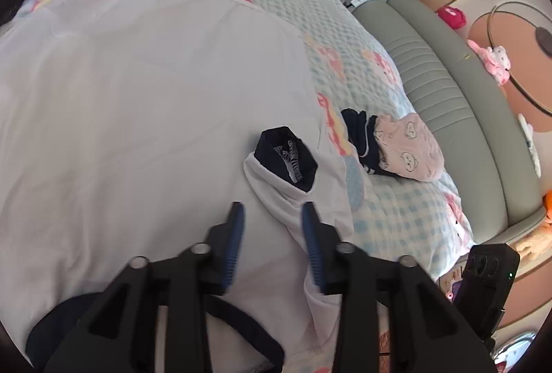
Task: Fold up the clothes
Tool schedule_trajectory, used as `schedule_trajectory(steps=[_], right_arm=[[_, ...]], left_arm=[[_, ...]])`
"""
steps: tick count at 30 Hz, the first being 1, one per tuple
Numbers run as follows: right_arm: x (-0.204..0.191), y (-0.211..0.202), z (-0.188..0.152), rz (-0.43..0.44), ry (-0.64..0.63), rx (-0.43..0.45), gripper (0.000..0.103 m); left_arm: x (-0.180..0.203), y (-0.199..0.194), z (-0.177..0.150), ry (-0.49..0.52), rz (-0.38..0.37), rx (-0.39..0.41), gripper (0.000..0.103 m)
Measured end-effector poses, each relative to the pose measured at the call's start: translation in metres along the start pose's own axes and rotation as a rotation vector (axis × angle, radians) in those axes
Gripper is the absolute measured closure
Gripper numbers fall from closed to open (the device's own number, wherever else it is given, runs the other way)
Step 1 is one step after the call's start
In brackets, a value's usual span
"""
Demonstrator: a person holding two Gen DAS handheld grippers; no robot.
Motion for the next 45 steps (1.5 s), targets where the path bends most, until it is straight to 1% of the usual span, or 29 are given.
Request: schedule_trajectory(steps=[1, 2, 4, 6, 8, 10, 12, 14, 15, 16, 17, 19, 20, 21, 23, 26, 28, 29, 31, 32, 33, 34, 36, 39, 40, 41, 43, 44, 45], right_arm=[[-0.009, 0.001, -0.002, 0.015, -0.016, 0.0, 0.039], [-0.016, 0.003, -0.004, 0.028, -0.031, -0.004, 0.039], [-0.026, 0.012, -0.008, 0.028, -0.057, -0.02, 0.039], [-0.03, 0.023, -0.016, 0.0, -0.086, -0.045, 0.039], [-0.028, 0.035, -0.025, -0.068, -0.124, -0.076, 0.04], [-0.02, 0.039, -0.032, -0.142, -0.145, -0.083, 0.046], [-0.011, 0.032, -0.037, -0.174, -0.124, -0.071, 0.049], [0.005, 0.021, -0.042, -0.262, -0.106, -0.064, 0.058], [0.012, 0.013, -0.045, -0.311, -0.109, -0.062, 0.06], [0.017, 0.005, -0.047, -0.329, -0.107, -0.054, 0.061], [0.02, -0.002, -0.049, -0.327, -0.093, -0.046, 0.06], [0.021, -0.017, -0.05, -0.288, -0.06, -0.019, 0.056], [0.018, -0.022, -0.048, -0.261, -0.055, -0.002, 0.049], [0.014, -0.027, -0.044, -0.232, -0.056, 0.016, 0.045], [0.004, -0.027, -0.035, -0.17, -0.073, 0.035, 0.041], [-0.004, -0.005, -0.024, -0.103, -0.069, 0.005, 0.039], [0.0, 0.015, -0.026, -0.132, -0.071, -0.046, 0.041], [0.002, 0.022, -0.029, -0.15, -0.077, -0.064, 0.045], [0.003, 0.023, -0.033, -0.17, -0.1, -0.054, 0.048], [0.005, 0.023, -0.035, -0.188, -0.111, -0.045, 0.056], [0.009, 0.024, -0.036, -0.222, -0.122, -0.042, 0.06], [0.014, 0.023, -0.038, -0.252, -0.128, -0.043, 0.064], [0.02, 0.017, -0.04, -0.266, -0.113, -0.036, 0.065], [0.028, 0.006, -0.042, -0.283, -0.089, -0.026, 0.065], [0.029, 0.002, -0.041, -0.279, -0.081, -0.021, 0.064], [0.029, -0.002, -0.041, -0.257, -0.068, -0.015, 0.064], [0.025, -0.01, -0.039, -0.206, -0.05, -0.012, 0.059], [0.021, -0.013, -0.036, -0.175, -0.051, -0.006, 0.058], [0.015, -0.016, -0.033, -0.138, -0.051, 0.003, 0.056]], left_arm=[[0.004, -0.007, -0.001, 0.032, -0.003, 0.027, 0.056], [0.01, -0.009, -0.005, 0.064, -0.008, 0.031, 0.056], [0.023, -0.006, -0.014, 0.114, -0.033, -0.002, 0.056], [0.031, 0.0, -0.021, 0.154, -0.026, -0.023, 0.056], [0.034, 0.004, -0.023, 0.174, -0.008, -0.032, 0.057], [0.033, 0.007, -0.026, 0.176, 0.004, -0.041, 0.058], [0.031, 0.01, -0.029, 0.181, 0.018, -0.051, 0.058], [0.028, 0.012, -0.035, 0.21, 0.062, -0.066, 0.058], [0.028, 0.012, -0.037, 0.221, 0.071, -0.068, 0.058], [0.03, 0.01, -0.038, 0.226, 0.064, -0.063, 0.058], [0.031, 0.008, -0.039, 0.232, 0.057, -0.057, 0.058], [0.035, 0.004, -0.04, 0.236, 0.033, -0.045, 0.058], [0.039, 0.003, -0.039, 0.232, 0.01, -0.038, 0.058], [0.041, 0.004, -0.038, 0.23, 0.003, -0.034, 0.057], [0.044, 0.008, -0.033, 0.228, 0.012, -0.032, 0.057], [0.049, 0.013, -0.023, 0.226, 0.021, -0.03, 0.056], [0.056, 0.021, -0.02, 0.252, 0.015, -0.041, 0.054], [0.06, 0.027, -0.022, 0.271, 0.012, -0.064, 0.054], [0.061, 0.041, -0.027, 0.325, 0.053, -0.105, 0.054], [0.061, 0.048, -0.03, 0.356, 0.081, -0.125, 0.054], [0.061, 0.055, -0.033, 0.386, 0.109, -0.145, 0.057], [0.058, 0.059, -0.034, 0.404, 0.145, -0.152, 0.066], [0.046, 0.06, -0.028, 0.398, 0.226, -0.13, 0.075], [0.021, 0.044, -0.007, 0.307, 0.295, -0.056, 0.075], [0.017, 0.038, -0.003, 0.286, 0.289, -0.038, 0.075], [0.018, 0.032, -0.001, 0.276, 0.256, -0.028, 0.075], [0.021, 0.021, 0.002, 0.267, 0.187, -0.012, 0.073], [0.026, 0.02, 0.001, 0.284, 0.157, -0.014, 0.071], [0.031, 0.022, 0.0, 0.302, 0.142, -0.022, 0.062]])
Point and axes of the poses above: each gripper's, at about its wrist camera, not at the fingertips, and y roughly the way its jaws point, x to its right, z to its top, the point moved 9 cm from there along y, roughly the way its jaws point, and after that the axes turned 6 degrees about -z, right-handed, at the moved point
